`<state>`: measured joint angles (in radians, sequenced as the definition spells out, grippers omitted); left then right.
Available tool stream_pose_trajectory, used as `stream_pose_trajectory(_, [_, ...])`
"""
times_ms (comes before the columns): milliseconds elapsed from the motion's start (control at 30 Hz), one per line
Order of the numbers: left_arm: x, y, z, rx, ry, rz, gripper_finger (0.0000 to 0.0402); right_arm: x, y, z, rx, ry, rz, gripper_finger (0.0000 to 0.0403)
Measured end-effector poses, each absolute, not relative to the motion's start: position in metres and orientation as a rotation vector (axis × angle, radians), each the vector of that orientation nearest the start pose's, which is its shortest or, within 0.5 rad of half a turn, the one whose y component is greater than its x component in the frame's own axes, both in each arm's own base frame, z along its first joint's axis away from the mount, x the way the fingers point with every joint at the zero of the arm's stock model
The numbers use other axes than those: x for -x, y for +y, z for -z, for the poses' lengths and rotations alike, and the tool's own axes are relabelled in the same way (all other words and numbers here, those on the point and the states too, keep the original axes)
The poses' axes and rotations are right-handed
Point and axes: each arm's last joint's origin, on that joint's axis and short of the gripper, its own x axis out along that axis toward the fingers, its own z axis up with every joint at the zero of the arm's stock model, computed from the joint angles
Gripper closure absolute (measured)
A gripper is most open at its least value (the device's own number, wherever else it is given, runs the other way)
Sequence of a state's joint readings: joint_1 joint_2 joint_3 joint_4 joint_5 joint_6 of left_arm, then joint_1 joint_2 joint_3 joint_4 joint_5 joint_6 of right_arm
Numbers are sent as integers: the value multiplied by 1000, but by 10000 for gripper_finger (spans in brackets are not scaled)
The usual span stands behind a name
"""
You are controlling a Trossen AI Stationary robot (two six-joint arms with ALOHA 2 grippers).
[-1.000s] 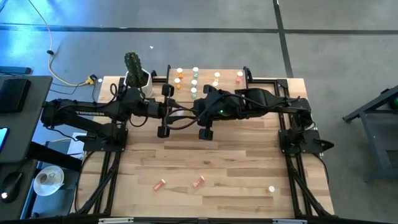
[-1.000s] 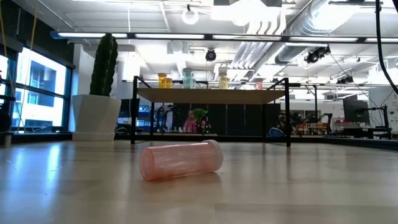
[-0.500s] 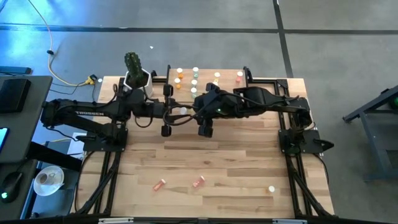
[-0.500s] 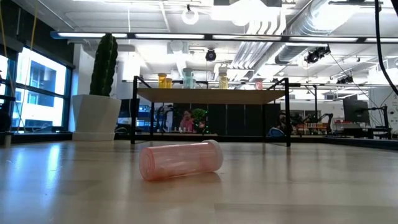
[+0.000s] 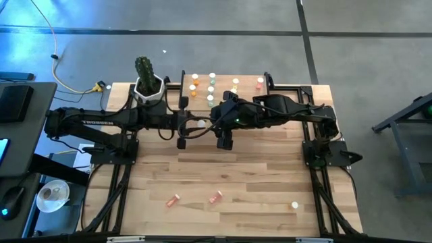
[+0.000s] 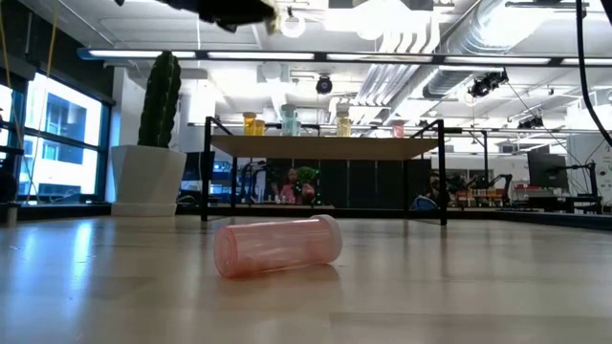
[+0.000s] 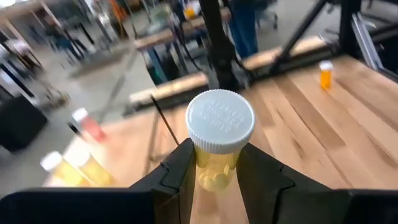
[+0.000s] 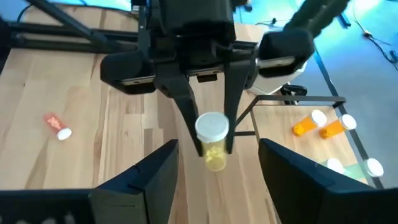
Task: Pick and place medicine bottles onto shelf by color
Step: Put the yellow pill bottle on the shelf
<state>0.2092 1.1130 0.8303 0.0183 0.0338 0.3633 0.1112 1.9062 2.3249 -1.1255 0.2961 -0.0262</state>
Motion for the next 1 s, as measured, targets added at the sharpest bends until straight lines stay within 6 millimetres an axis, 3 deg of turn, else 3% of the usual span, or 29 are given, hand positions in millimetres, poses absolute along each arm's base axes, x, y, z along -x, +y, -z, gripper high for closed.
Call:
stream_pose_trajectory(367, [-237,49,-287,-264,473,-95,308,-399,32,-421,212,769,121,190])
stream_pose_trajectory(667, [-237,49,-288,-263,469,-91,308,-417,22,-400,201,820,117,190])
stream_pose_trajectory(1000, [-239,49,-291,-268,430,-94,308,-430,9,-391,186,809,87,190])
